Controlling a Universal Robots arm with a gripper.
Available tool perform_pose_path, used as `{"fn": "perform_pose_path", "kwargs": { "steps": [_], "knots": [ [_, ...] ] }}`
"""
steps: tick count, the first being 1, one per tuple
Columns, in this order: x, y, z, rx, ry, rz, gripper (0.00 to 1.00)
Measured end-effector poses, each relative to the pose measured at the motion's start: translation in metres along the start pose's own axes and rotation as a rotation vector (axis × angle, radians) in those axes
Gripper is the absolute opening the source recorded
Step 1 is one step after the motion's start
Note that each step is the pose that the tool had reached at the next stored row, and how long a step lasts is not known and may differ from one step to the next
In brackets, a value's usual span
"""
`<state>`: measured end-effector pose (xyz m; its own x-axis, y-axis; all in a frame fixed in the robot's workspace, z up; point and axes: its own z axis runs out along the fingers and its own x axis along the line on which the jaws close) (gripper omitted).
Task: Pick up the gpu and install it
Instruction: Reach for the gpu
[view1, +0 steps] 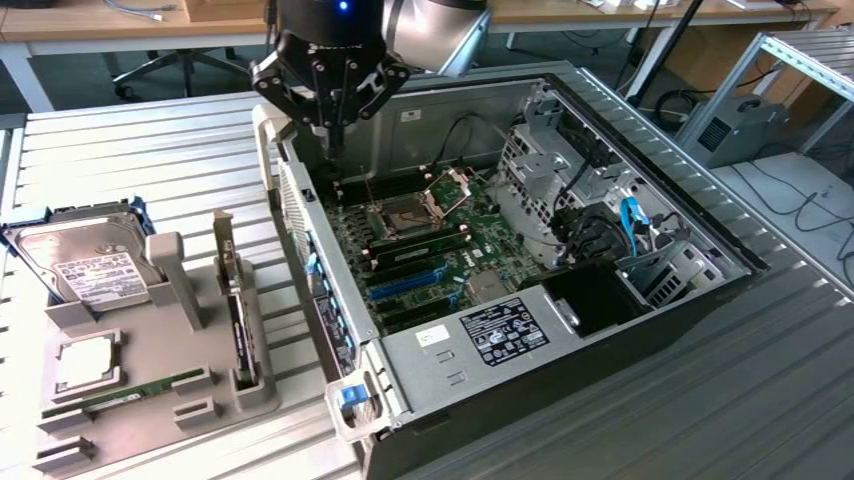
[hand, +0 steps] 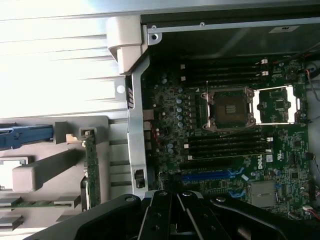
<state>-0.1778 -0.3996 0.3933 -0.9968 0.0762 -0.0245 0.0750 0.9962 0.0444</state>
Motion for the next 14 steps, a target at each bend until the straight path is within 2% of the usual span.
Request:
{"fn": "perform_pose_path", "kwargs": {
  "steps": [14],
  "knots": [
    [0.0079, -0.0006, -0.0002, 0.0, 0.0, 0.0, 0.11]
  ]
}}
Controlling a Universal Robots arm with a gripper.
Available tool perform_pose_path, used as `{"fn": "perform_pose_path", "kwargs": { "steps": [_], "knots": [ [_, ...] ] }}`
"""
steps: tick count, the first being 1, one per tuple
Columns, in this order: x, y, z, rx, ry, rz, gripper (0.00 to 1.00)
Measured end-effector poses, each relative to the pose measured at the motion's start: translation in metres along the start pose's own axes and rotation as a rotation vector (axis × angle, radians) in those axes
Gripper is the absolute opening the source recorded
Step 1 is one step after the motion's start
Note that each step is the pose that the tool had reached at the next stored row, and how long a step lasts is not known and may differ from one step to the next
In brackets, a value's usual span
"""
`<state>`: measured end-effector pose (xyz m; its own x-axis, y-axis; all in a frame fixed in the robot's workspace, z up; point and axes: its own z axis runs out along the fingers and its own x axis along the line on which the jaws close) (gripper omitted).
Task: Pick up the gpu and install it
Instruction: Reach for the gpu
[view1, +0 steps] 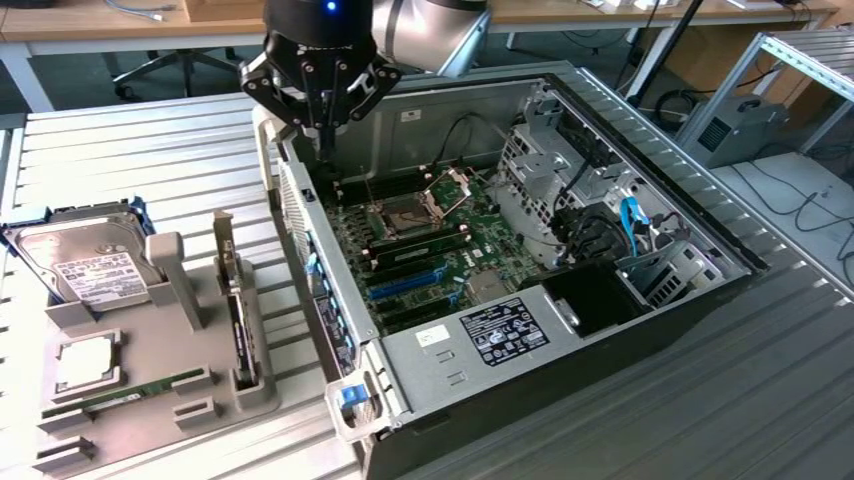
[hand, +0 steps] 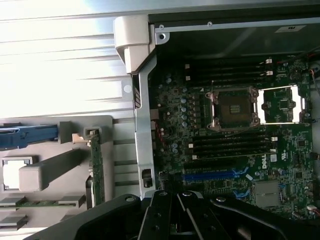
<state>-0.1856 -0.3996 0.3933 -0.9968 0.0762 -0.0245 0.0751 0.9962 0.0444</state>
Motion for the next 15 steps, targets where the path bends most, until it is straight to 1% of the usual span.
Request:
{"fn": "perform_pose_path", "kwargs": {
  "steps": [15],
  "knots": [
    [0.0088, -0.0007, -0.0003, 0.0, 0.0, 0.0, 0.11]
  ]
}}
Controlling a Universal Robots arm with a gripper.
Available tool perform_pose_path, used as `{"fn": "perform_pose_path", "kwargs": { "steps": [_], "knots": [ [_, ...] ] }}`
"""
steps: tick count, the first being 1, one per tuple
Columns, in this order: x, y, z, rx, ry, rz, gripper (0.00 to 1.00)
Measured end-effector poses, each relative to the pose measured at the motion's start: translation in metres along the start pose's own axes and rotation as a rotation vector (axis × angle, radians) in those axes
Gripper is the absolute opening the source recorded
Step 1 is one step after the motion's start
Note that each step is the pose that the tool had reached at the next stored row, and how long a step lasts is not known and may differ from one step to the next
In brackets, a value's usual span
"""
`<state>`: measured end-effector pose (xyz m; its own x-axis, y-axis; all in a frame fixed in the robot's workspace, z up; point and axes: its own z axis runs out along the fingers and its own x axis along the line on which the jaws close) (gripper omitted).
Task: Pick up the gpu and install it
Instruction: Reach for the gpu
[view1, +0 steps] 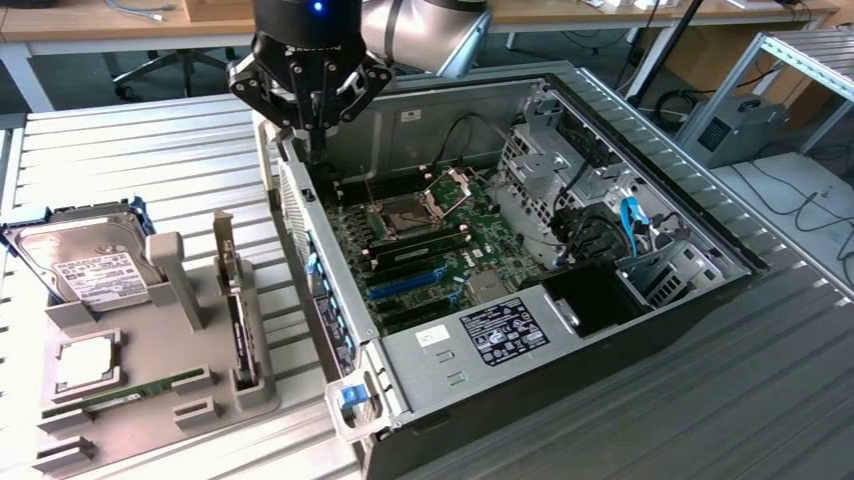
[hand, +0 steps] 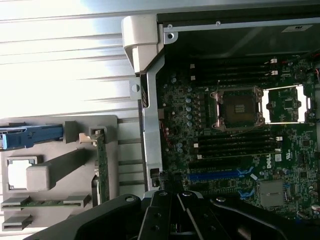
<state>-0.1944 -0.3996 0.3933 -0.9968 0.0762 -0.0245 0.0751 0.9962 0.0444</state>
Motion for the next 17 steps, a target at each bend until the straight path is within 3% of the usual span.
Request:
{"fn": "perform_pose_path", "kwargs": {
  "steps": [17],
  "knots": [
    [0.011, -0.0008, -0.0003, 0.0, 0.0, 0.0, 0.11]
  ]
}}
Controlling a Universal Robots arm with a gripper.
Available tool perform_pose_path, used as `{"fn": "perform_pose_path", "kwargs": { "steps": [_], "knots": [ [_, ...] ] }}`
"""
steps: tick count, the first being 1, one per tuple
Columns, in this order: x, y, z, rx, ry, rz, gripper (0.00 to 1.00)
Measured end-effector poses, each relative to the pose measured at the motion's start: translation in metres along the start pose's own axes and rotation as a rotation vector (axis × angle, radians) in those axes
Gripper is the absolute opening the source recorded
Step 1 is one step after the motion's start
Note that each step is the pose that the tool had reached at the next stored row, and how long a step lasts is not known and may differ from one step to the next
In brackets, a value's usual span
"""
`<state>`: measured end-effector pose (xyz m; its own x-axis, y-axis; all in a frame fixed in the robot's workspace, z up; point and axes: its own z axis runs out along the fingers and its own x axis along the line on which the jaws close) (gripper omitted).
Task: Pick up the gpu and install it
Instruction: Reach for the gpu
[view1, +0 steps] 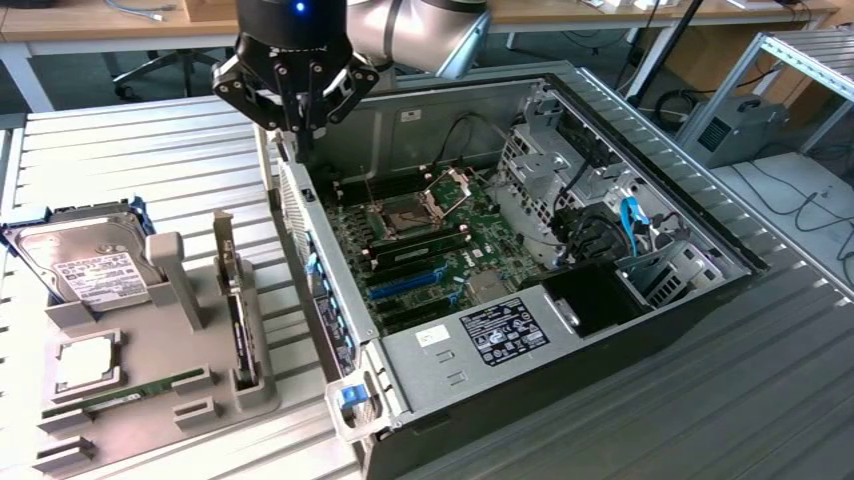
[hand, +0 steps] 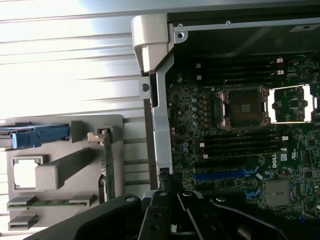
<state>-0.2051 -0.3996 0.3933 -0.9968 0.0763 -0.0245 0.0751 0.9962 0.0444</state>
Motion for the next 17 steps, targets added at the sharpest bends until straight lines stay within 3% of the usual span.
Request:
{"fn": "perform_pose_path", "kwargs": {
  "steps": [17],
  "knots": [
    [0.012, -0.0009, -0.0004, 0.0001, 0.0001, 0.0, 0.11]
  ]
}}
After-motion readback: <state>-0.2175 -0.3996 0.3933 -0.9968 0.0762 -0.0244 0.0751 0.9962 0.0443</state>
